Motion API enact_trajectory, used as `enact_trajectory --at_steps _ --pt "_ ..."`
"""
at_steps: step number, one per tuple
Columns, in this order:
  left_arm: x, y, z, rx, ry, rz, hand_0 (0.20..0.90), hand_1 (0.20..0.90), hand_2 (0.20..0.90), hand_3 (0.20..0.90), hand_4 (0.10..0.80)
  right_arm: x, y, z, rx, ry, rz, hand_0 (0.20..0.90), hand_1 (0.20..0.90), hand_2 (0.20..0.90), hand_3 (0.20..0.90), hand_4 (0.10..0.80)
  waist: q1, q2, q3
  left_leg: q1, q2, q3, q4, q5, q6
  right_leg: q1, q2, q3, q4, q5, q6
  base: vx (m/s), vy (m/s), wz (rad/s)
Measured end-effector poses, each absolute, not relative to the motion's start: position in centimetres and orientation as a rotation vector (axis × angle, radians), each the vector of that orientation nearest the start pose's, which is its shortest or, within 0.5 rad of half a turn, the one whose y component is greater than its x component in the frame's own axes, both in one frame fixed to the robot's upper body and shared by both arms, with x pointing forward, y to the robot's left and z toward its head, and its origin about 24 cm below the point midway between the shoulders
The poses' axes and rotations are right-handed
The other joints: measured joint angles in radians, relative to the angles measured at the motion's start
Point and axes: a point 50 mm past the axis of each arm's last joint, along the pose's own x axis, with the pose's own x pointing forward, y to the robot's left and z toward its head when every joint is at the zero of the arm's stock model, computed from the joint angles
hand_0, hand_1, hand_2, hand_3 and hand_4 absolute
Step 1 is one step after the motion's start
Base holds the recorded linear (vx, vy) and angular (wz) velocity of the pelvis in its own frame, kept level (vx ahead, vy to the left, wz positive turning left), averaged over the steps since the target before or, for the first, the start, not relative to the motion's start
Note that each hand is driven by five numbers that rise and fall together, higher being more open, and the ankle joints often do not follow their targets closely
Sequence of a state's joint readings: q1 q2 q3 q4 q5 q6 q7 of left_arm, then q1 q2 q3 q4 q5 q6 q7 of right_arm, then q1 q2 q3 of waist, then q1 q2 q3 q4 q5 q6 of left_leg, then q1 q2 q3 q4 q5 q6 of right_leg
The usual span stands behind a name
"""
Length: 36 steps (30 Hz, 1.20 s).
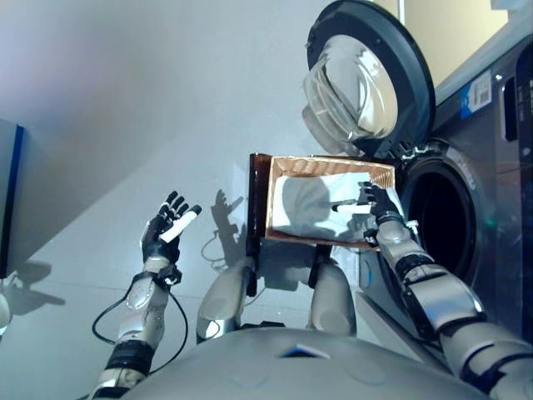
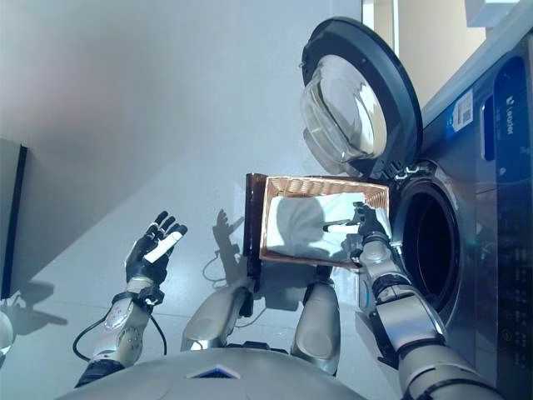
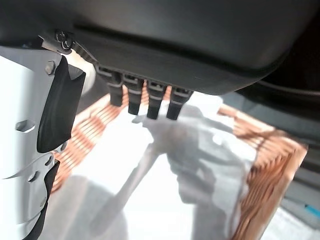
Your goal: Pick up the clothes and place them into the washing machine
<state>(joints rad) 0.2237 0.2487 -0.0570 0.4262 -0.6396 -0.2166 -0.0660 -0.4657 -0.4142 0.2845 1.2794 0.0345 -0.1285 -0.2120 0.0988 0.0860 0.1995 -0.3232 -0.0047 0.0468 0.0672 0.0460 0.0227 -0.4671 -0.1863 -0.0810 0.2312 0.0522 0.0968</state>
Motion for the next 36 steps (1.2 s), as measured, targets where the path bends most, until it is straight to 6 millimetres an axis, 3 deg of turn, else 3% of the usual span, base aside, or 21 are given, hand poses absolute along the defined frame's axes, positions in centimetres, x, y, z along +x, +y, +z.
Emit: enact_trajectory --at_steps 8,15,27,36 --pt "17.5 22.3 -6.4 -0.356 0.358 0.191 0.900 0.900 0.900 0.900 0.800 27.3 -28.9 -4.7 -0.674 0.623 -0.233 0.900 0.900 0.900 0.900 0.800 0.002 0.005 0.000 -0.022 -0.002 -0.001 -0.004 0.006 0.000 -0.031 -0.006 -0.001 0.011 -0.002 0.001 -0.005 0.001 0.01" --pt "17.9 22.1 -5.9 -0.366 0.332 0.182 0.900 0.900 0.900 0.900 0.800 27.2 -30.7 -3.7 -0.702 0.612 -0.278 0.900 0.900 0.900 0.900 0.800 0.003 0.030 0.003 -0.036 -0.009 -0.007 -0.018 0.014 0.004 -0.047 -0.012 -0.009 0.010 -0.002 0.003 -0.006 -0.004 0.03" --pt "18.8 22.0 -5.2 -0.377 0.292 0.170 0.900 0.900 0.900 0.900 0.800 27.8 -30.9 -3.0 -0.712 0.577 -0.318 0.900 0.900 0.900 0.900 0.800 0.002 0.037 0.003 -0.106 -0.017 -0.020 0.025 0.015 0.001 -0.116 -0.023 -0.013 0.073 -0.021 0.003 -0.032 -0.001 0.05" --pt "19.2 21.9 -4.9 -0.379 0.277 0.161 0.900 0.900 0.900 0.900 0.800 29.1 -30.8 -1.8 -0.657 0.537 -0.349 0.900 0.900 0.900 0.900 0.800 0.001 0.029 0.039 -0.210 -0.015 -0.022 0.191 -0.050 -0.006 -0.203 -0.030 0.011 0.196 -0.072 -0.010 -0.012 -0.008 0.04"
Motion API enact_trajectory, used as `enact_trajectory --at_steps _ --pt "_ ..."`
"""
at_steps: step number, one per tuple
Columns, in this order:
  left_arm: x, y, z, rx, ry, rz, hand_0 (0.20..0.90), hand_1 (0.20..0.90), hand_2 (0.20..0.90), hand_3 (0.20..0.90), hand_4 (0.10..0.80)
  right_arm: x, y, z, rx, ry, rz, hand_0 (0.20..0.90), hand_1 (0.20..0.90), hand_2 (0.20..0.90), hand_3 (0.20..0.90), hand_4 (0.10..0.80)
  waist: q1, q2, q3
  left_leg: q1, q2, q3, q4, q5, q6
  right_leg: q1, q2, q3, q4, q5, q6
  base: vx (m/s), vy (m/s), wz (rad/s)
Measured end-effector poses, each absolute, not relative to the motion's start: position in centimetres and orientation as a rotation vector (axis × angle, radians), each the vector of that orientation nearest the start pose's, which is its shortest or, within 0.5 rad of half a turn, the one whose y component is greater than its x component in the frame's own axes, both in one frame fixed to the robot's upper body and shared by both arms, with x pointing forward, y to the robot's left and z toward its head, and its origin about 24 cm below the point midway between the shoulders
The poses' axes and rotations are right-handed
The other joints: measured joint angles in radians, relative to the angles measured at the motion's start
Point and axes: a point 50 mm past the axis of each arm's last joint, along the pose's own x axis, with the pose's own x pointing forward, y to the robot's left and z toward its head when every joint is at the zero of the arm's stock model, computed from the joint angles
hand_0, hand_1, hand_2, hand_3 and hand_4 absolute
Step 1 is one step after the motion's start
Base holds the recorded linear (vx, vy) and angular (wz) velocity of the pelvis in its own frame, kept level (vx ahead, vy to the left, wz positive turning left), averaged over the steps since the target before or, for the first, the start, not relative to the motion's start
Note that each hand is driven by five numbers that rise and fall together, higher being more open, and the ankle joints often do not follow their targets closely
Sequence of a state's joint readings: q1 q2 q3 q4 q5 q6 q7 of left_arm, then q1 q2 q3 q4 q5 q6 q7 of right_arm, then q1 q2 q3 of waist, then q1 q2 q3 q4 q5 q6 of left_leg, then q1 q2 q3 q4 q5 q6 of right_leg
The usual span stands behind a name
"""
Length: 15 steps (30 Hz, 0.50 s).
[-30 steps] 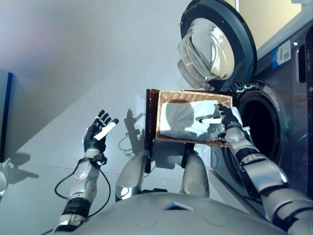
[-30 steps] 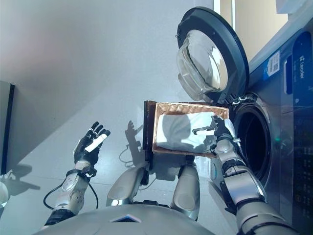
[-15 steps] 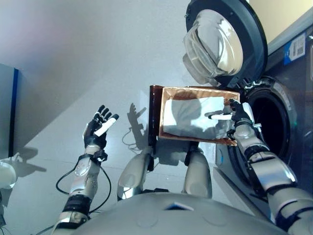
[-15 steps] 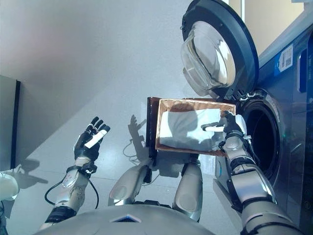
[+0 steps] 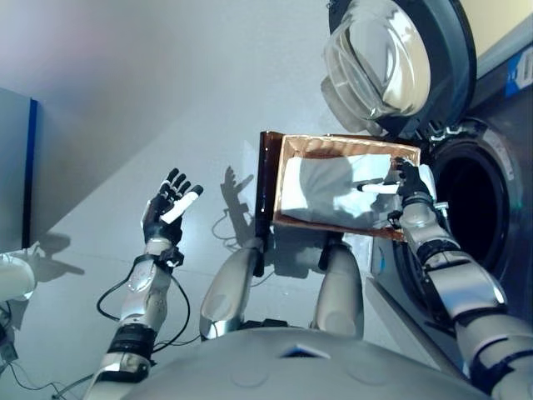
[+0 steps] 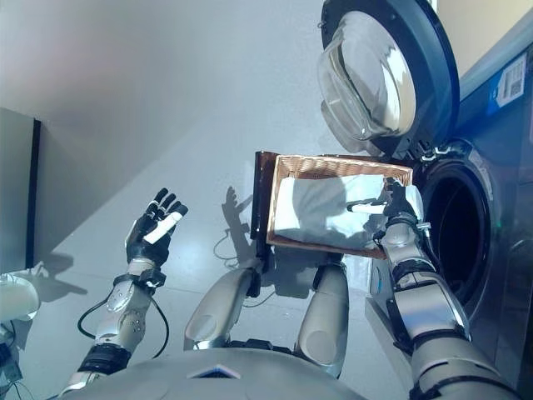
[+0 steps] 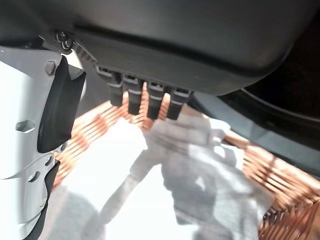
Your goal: Pick up the clothes and place them into the washing machine
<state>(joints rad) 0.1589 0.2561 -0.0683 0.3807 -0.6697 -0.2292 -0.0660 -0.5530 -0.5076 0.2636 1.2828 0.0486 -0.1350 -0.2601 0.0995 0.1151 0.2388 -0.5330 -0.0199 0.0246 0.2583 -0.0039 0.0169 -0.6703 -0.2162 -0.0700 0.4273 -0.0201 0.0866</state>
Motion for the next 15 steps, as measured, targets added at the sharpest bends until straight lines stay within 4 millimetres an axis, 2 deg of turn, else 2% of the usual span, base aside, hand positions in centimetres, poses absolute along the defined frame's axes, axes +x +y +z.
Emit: enact_trajectory --at_steps 8,15 --pt "19.0 22.4 -4.5 -0.371 0.263 0.162 0.900 0.900 0.900 0.900 0.800 28.9 -31.3 -1.8 -0.663 0.575 -0.380 0.900 0.900 0.900 0.900 0.800 0.000 -0.034 0.022 -0.108 0.024 -0.007 0.218 -0.099 -0.005 -0.059 0.007 0.004 0.119 -0.043 -0.009 0.016 -0.010 -0.02" --pt "18.7 23.1 -4.0 -0.351 0.252 0.162 0.900 0.900 0.900 0.900 0.800 29.3 -31.1 -1.6 -0.659 0.564 -0.378 0.900 0.900 0.900 0.900 0.800 -0.002 -0.046 0.020 -0.161 0.026 -0.012 0.339 -0.153 -0.004 -0.099 0.006 0.014 0.213 -0.085 -0.008 -0.004 -0.004 0.01"
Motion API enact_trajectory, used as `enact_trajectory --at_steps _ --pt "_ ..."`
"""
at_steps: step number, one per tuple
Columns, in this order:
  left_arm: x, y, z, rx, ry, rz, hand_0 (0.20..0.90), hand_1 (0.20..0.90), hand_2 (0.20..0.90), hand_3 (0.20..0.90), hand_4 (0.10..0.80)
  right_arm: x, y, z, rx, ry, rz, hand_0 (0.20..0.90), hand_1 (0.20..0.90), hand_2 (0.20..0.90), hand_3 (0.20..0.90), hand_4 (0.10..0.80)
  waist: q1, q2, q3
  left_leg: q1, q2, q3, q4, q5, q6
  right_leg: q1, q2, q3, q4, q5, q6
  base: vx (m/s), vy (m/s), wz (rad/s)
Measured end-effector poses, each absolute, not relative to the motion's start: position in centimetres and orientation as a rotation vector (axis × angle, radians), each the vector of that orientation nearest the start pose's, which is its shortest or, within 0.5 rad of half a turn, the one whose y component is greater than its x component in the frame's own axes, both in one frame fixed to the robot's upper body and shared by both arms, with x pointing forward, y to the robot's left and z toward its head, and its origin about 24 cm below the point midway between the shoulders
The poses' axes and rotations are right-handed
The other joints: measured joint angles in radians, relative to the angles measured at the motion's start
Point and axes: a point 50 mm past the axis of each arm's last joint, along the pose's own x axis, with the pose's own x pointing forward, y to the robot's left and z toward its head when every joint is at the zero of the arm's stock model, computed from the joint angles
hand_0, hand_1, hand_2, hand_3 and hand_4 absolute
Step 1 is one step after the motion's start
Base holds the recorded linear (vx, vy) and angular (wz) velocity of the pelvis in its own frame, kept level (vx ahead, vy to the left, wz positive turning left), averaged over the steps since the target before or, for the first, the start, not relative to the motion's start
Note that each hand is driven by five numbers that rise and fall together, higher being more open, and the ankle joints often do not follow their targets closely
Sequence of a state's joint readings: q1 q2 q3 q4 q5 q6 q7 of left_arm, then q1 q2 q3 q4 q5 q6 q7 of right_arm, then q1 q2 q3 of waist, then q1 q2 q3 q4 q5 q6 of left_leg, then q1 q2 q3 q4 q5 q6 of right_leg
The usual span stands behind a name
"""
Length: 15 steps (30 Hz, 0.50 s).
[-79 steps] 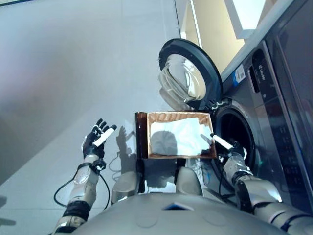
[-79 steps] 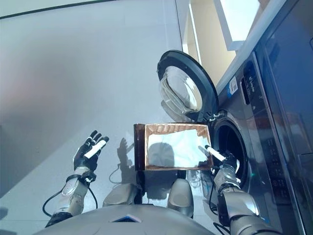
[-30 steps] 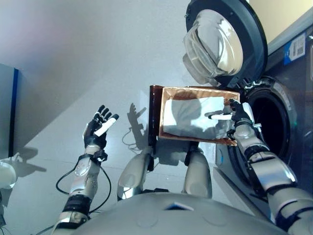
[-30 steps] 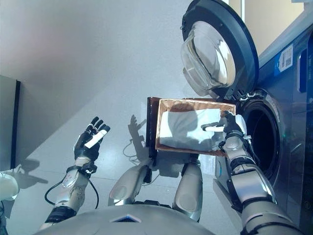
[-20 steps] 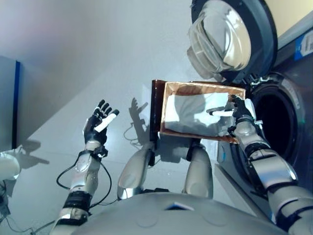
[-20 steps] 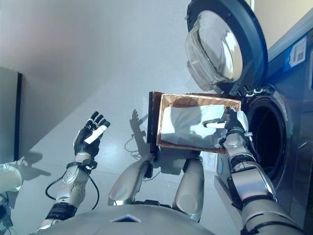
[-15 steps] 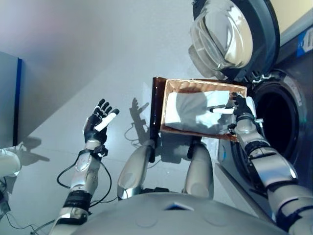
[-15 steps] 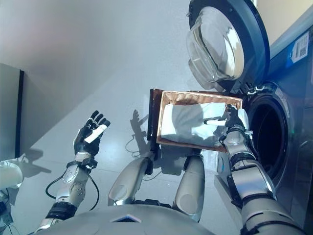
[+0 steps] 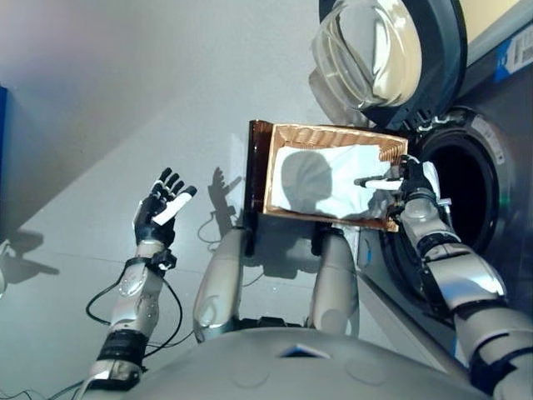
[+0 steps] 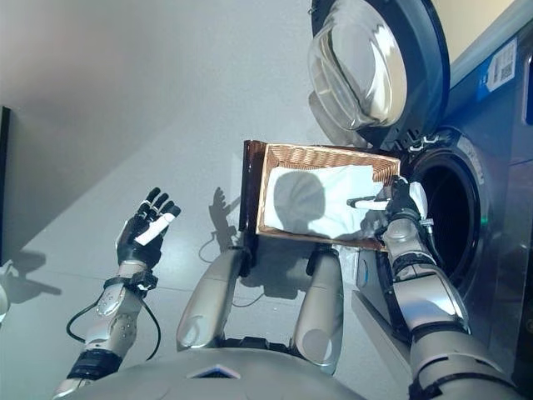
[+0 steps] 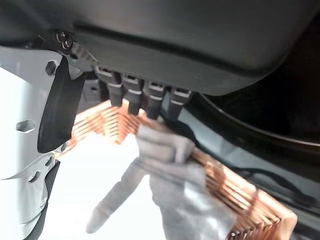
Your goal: Pick up the clothes and place them into the washing machine
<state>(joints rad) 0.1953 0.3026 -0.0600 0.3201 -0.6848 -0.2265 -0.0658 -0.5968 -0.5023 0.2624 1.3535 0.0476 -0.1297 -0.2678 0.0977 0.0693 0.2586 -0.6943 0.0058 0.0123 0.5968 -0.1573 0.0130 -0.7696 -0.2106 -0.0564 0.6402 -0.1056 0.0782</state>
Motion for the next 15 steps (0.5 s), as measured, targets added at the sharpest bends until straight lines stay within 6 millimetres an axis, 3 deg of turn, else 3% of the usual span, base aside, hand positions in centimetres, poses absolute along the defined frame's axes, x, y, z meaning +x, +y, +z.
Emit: enact_trajectory --at_steps 8,15 --pt "18.3 23.8 -3.8 -0.320 0.257 0.164 0.900 0.900 0.900 0.900 0.800 30.1 -30.6 -0.9 -0.652 0.519 -0.363 0.900 0.900 0.900 0.900 0.800 0.000 -0.015 -0.012 -0.069 0.002 0.000 0.120 -0.056 0.005 -0.060 -0.002 0.016 0.094 -0.038 0.004 -0.009 -0.001 -0.01" --pt "17.2 24.4 -3.7 -0.318 0.266 0.165 0.900 0.900 0.900 0.900 0.800 30.3 -30.5 -0.6 -0.654 0.509 -0.362 0.900 0.900 0.900 0.900 0.800 0.002 -0.027 -0.030 -0.115 -0.001 -0.003 0.146 -0.060 0.005 -0.100 -0.005 0.017 0.117 -0.044 0.007 -0.027 0.004 0.04"
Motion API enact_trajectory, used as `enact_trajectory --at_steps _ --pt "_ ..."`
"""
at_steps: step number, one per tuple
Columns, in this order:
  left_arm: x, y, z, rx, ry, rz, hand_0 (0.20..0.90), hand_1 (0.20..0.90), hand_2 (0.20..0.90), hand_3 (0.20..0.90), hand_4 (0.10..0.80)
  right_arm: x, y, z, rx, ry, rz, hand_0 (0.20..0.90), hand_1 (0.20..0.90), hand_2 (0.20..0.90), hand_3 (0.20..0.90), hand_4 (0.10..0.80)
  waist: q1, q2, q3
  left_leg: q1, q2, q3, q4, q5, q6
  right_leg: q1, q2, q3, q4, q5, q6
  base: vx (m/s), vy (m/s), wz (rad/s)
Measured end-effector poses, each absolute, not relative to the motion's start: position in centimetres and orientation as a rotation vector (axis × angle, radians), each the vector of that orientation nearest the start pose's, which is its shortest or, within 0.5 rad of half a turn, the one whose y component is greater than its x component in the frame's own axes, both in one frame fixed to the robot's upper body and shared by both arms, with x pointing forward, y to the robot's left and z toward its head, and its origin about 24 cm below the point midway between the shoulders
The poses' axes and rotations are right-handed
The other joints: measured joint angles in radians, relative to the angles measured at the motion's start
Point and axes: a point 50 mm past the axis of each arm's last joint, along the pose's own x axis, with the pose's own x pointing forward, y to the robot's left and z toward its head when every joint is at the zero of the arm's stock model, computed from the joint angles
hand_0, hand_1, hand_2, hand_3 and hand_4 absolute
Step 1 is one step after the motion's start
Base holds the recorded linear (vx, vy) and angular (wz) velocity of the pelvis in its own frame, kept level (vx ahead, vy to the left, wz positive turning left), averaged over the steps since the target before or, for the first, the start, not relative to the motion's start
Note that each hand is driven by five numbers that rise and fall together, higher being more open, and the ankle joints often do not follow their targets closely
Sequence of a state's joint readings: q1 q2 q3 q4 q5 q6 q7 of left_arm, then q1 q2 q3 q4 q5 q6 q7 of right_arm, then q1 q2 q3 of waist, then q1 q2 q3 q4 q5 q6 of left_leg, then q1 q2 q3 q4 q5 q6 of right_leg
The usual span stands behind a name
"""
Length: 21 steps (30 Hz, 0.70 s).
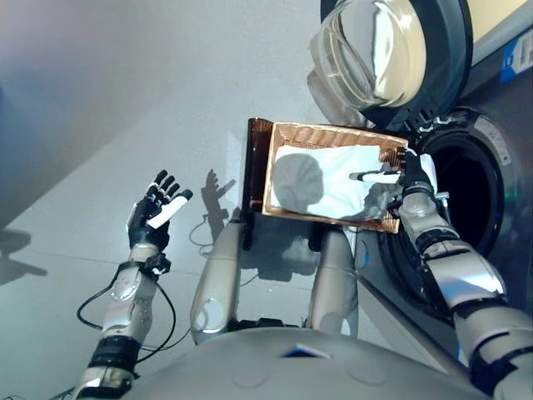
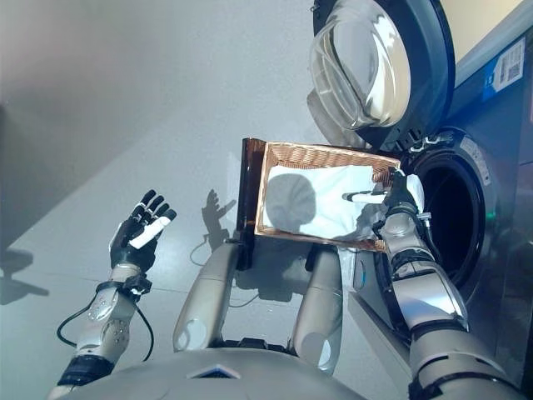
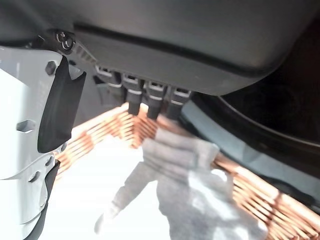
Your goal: Pick up the clothes and place them into the washing machine
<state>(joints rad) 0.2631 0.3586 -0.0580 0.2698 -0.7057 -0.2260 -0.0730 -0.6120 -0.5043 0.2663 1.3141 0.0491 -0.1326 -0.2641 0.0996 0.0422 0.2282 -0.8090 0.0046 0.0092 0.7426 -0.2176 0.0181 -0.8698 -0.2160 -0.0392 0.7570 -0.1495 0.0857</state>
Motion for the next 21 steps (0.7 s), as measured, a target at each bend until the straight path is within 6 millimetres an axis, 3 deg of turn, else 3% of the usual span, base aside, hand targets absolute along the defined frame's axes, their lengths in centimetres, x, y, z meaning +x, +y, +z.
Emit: enact_trajectory --at_steps 21 --pt "17.2 24.6 -2.4 -0.316 0.221 0.129 0.900 0.900 0.900 0.900 0.800 31.3 -30.7 0.5 -0.642 0.499 -0.381 0.900 0.900 0.900 0.900 0.800 0.031 0.009 -0.007 -0.136 -0.001 -0.019 0.110 -0.013 -0.011 -0.136 -0.013 0.000 0.131 -0.037 -0.021 -0.017 0.007 0.04"
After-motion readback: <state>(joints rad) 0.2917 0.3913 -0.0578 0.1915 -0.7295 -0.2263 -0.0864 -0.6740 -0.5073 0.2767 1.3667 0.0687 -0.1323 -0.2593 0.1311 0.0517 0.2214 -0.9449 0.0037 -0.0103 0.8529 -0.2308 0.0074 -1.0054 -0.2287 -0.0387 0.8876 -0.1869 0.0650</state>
